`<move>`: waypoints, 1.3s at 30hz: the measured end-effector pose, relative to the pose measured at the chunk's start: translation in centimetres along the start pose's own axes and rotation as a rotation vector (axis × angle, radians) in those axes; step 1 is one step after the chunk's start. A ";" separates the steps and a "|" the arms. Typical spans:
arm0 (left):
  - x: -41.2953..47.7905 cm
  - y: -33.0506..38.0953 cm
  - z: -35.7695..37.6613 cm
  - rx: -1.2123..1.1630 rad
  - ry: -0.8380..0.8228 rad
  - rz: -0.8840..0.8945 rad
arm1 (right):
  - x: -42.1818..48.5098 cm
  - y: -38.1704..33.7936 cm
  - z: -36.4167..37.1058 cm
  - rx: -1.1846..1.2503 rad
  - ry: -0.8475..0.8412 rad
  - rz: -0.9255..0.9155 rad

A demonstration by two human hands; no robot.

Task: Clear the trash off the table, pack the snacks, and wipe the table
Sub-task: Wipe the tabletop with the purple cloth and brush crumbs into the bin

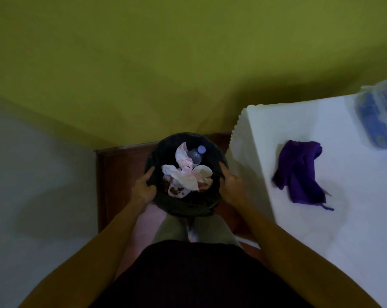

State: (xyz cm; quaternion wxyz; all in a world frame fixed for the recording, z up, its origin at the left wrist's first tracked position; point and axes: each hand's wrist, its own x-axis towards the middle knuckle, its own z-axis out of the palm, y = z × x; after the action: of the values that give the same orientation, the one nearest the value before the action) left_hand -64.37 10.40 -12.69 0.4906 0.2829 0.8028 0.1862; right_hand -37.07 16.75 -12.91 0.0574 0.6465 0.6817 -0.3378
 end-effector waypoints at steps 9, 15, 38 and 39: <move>3.9 -0.5 0.5 0.046 -0.093 -0.055 | 4.8 -1.1 1.8 0.027 -0.062 0.070; 12.7 -4.2 3.8 0.172 -0.111 -0.018 | 12.2 2.3 8.5 0.104 -0.034 0.132; 37.4 -14.7 18.5 0.180 -0.044 0.163 | 32.7 13.1 27.5 0.325 0.109 0.344; 37.8 -14.8 18.5 0.183 -0.029 0.185 | 32.7 12.9 27.6 0.342 0.111 0.352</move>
State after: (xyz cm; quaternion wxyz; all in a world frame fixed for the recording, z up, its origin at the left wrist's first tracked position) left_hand -65.41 23.47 -55.39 0.4550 0.4020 0.7798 0.1523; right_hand -40.22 28.70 -55.88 -0.0325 0.7730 0.4938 -0.3969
